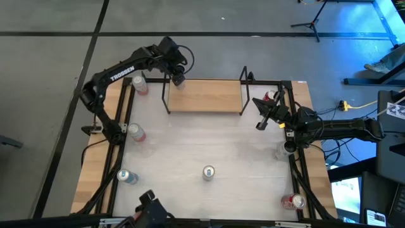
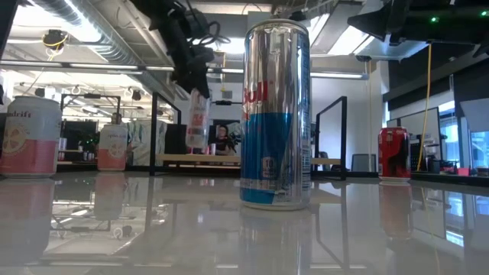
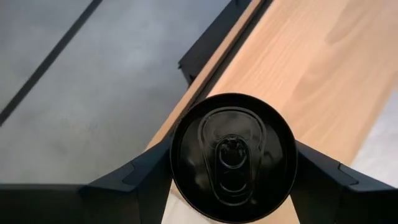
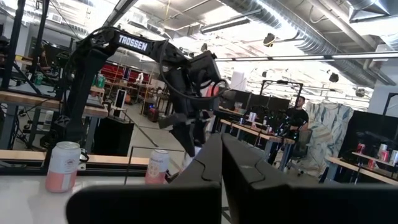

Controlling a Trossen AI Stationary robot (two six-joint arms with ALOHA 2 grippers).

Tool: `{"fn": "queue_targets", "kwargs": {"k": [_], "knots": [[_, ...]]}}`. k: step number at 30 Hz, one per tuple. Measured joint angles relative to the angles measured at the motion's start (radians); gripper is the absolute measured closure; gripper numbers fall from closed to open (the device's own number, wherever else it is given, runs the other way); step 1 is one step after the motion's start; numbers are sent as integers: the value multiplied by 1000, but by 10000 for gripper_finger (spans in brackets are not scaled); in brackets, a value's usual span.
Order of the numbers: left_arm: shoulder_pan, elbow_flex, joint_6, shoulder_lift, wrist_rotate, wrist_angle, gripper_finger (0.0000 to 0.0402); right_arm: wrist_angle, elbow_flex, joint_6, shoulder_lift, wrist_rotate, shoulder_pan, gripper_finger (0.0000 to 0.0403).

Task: Place canned beverage on shelf
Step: Put the top white-pink soda can on the shelf

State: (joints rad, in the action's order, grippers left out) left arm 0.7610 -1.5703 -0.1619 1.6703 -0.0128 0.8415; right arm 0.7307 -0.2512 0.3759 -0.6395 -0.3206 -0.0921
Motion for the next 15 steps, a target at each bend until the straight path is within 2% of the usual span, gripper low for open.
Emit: {"fn": "queue_targets", "kwargs": {"k": [15], "knots": [[23, 0, -1, 14, -4, -44, 155, -1, 0, 0, 0, 0, 0, 402]]}}
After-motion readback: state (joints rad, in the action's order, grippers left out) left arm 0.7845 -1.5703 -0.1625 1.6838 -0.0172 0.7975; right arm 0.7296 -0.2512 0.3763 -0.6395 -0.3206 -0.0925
